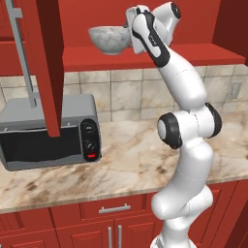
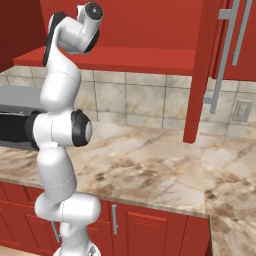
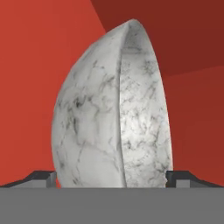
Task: Pick up the bowls from the cabinet and place each bowl in front of a stool on the dining counter.
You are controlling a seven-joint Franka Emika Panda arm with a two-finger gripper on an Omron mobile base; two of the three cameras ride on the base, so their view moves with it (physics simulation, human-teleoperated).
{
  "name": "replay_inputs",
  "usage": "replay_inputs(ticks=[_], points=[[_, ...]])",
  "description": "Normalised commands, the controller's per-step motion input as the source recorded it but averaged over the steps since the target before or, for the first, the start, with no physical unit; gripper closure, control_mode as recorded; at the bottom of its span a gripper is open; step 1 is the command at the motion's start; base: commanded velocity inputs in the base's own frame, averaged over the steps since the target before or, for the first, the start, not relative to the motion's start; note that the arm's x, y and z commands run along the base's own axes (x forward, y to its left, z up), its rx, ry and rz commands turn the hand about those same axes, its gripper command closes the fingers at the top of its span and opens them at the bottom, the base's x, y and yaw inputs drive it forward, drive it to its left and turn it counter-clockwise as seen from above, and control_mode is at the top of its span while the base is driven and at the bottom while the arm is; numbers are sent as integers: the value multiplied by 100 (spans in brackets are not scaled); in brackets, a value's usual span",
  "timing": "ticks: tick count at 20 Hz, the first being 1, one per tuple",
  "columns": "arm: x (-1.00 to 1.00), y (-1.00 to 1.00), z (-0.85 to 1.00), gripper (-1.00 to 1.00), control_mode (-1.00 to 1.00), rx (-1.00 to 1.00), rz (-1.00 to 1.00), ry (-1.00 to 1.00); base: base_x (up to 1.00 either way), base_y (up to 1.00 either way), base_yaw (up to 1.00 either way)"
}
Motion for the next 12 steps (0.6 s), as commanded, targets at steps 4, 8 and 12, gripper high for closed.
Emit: replay_inputs(ticks=[4, 8, 12], points=[[12, 19, -10, -100, -100, 0, 0, 3, 0, 0, 0], [11, 24, -15, 100, -100, 0, 1, 5, 0, 0, 0], [12, 22, -16, 100, -100, 0, 0, 6, 0, 0, 0]])
